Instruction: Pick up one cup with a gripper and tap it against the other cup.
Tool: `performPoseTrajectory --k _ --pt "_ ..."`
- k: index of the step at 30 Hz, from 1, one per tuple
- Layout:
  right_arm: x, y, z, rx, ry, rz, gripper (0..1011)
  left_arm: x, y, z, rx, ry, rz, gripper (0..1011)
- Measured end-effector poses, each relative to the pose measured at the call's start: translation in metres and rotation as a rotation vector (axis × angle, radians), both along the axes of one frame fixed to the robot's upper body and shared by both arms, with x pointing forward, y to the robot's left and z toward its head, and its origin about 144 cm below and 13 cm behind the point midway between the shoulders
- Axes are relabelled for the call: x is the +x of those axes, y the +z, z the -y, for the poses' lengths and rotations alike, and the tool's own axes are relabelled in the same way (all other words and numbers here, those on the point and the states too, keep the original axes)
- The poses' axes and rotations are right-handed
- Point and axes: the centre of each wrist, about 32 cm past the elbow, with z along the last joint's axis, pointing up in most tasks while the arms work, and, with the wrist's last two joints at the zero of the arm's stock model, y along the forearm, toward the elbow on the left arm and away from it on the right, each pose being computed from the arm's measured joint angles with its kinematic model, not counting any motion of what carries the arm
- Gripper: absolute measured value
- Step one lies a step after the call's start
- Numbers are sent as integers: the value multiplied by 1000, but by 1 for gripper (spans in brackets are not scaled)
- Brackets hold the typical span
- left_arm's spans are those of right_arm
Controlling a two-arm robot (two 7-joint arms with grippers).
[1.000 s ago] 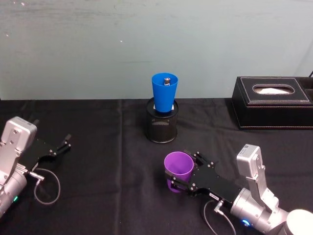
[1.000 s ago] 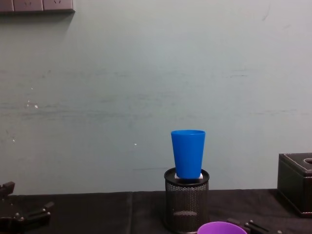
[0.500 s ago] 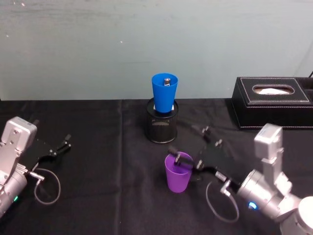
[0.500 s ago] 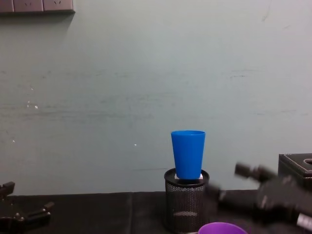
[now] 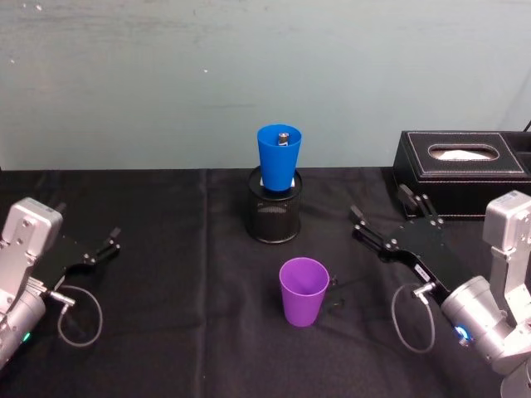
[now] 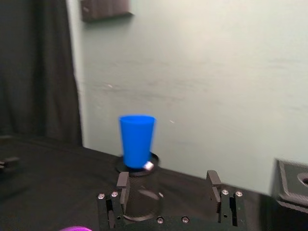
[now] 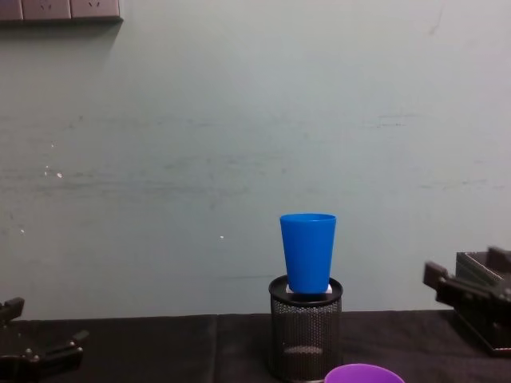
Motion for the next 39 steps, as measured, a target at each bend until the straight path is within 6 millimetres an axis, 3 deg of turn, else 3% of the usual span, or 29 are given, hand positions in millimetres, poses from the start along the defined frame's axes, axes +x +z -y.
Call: performPoseTrajectory --k 11,39 --pt "-1 -21 3 -1 -70 -63 1003 0 0 0 0 0 0 1000" --pt "-1 -19 2 -2 -64 -56 1003 0 0 0 0 0 0 1000"
